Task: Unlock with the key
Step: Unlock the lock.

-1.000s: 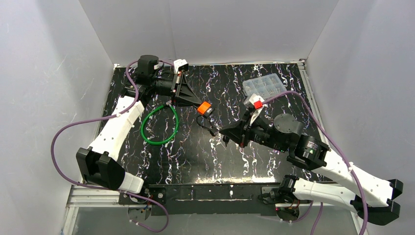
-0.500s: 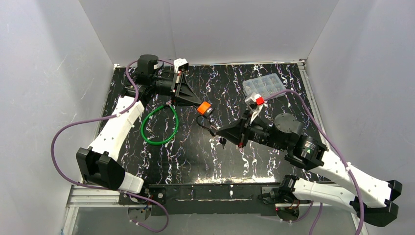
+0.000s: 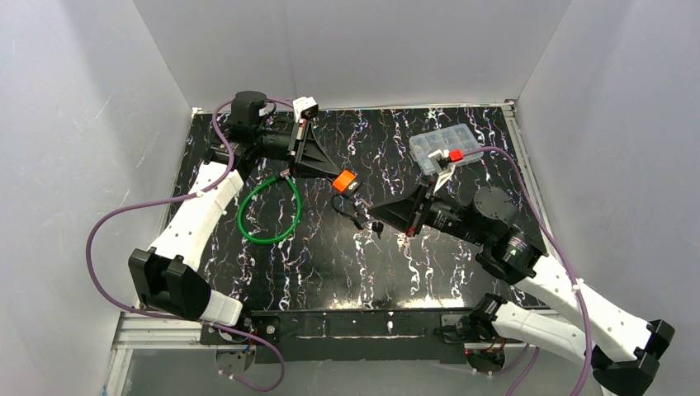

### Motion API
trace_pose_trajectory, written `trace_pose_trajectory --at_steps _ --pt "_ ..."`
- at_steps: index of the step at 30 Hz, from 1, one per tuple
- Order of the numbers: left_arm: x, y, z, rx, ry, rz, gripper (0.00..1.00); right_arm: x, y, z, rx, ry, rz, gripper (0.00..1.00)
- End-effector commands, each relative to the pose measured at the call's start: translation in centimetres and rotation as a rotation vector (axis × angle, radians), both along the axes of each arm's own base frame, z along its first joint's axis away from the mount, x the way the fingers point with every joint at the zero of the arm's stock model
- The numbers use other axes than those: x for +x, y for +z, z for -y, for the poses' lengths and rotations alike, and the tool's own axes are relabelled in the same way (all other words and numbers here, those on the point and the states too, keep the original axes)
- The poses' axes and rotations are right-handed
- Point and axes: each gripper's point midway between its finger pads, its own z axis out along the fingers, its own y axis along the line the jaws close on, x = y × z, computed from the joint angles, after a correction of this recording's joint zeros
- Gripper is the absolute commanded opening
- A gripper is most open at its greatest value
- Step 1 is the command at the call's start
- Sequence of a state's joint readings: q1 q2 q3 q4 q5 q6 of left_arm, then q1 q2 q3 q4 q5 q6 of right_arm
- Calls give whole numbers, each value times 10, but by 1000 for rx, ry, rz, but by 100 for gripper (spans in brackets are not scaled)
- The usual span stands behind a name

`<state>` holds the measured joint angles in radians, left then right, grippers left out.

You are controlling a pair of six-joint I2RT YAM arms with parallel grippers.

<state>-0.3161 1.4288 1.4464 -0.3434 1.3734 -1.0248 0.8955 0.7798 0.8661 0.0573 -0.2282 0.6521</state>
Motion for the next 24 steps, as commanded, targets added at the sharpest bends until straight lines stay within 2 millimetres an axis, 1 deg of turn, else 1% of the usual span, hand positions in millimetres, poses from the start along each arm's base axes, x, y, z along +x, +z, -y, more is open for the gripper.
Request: trace_pose_trajectory --at_steps 1,6,19,24 --pt "-16 14 -6 -36 -36 52 0 -8 25 -2 117 70 11 1" --pt "-15 14 -6 -36 -31 52 0 -6 25 -2 128 82 0 1" --pt "-15 14 -6 -37 -25 46 0 7 24 -5 166 88 -34 1" --pt "-15 15 -5 -38 -24 46 0 10 20 -9 160 97 -50 1"
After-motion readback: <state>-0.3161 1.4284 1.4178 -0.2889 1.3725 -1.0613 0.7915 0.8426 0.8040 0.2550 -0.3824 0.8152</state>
